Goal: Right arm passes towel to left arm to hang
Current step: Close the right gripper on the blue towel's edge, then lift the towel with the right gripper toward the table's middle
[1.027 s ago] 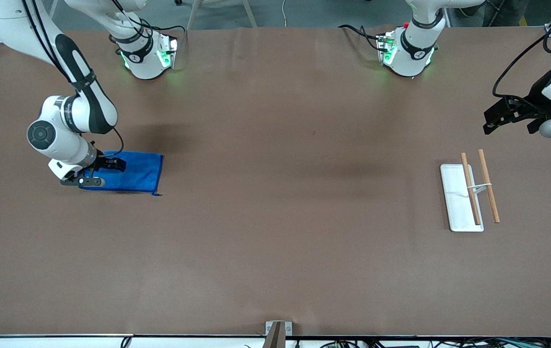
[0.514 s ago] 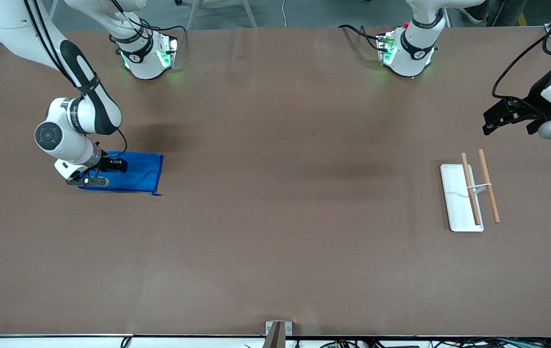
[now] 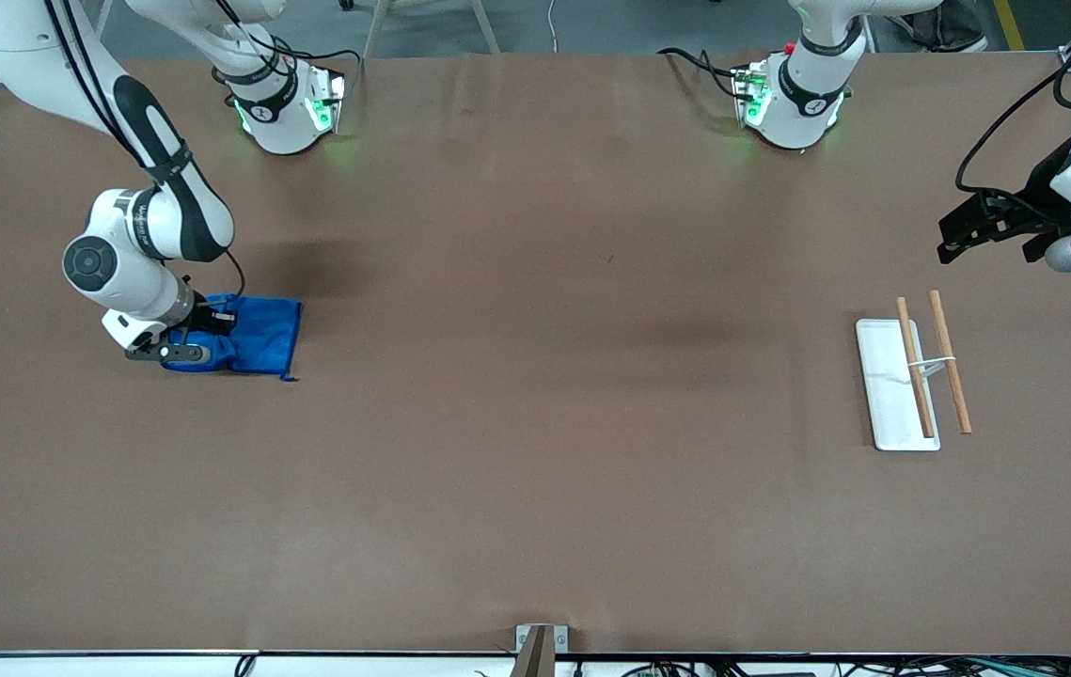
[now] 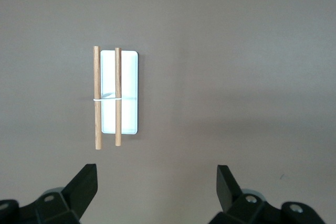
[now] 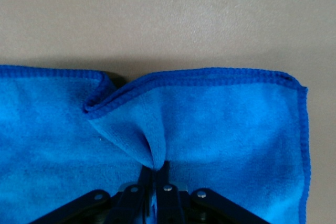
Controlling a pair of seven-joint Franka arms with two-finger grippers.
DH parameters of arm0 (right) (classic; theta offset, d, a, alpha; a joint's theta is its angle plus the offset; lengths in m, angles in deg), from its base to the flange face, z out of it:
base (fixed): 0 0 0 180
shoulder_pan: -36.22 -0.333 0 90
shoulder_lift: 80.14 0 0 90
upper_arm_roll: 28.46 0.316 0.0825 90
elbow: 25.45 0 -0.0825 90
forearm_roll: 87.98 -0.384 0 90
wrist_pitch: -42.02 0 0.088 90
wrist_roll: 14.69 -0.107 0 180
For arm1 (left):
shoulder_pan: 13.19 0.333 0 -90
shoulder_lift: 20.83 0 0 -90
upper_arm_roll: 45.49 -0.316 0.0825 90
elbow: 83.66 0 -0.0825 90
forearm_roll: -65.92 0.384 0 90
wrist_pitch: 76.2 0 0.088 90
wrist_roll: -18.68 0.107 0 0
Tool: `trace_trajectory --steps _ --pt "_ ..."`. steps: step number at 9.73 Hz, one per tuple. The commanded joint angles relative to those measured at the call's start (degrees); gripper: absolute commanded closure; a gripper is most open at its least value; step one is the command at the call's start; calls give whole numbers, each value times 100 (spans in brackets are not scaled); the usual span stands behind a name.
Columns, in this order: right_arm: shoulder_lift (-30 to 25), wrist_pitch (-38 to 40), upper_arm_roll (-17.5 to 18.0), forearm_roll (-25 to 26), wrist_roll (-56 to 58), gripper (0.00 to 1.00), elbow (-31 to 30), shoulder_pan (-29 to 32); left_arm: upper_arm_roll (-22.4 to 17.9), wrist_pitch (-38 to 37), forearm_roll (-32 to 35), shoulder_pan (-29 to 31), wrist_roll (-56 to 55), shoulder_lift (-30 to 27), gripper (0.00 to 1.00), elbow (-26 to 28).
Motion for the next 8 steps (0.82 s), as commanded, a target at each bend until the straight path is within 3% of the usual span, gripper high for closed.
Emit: trace_trajectory --steps 1,2,3,4,5,6,8 --pt "-390 1577 193 -153 0 95 778 53 13 -18 -69 6 -47 129 0 69" --pt "-392 2753 324 -764 -18 96 1636 36 13 -18 -69 6 -47 129 0 69" --pt "-374 3870 465 -1049 -218 96 2541 27 13 -10 -69 6 -47 129 0 69" --pt "-339 4490 605 -1060 -794 99 3246 -121 13 -18 -69 6 -29 129 0 86" --pt "-278 4766 676 -1121 -1157 99 3662 -270 13 -18 -77 15 23 129 0 86" --pt "-269 4786 808 -1531 -1404 99 3849 -359 13 -18 -77 15 24 129 0 86" --pt "-269 4734 1246 -1912 -1678 99 3982 -456 30 -10 -86 -3 67 129 0 95"
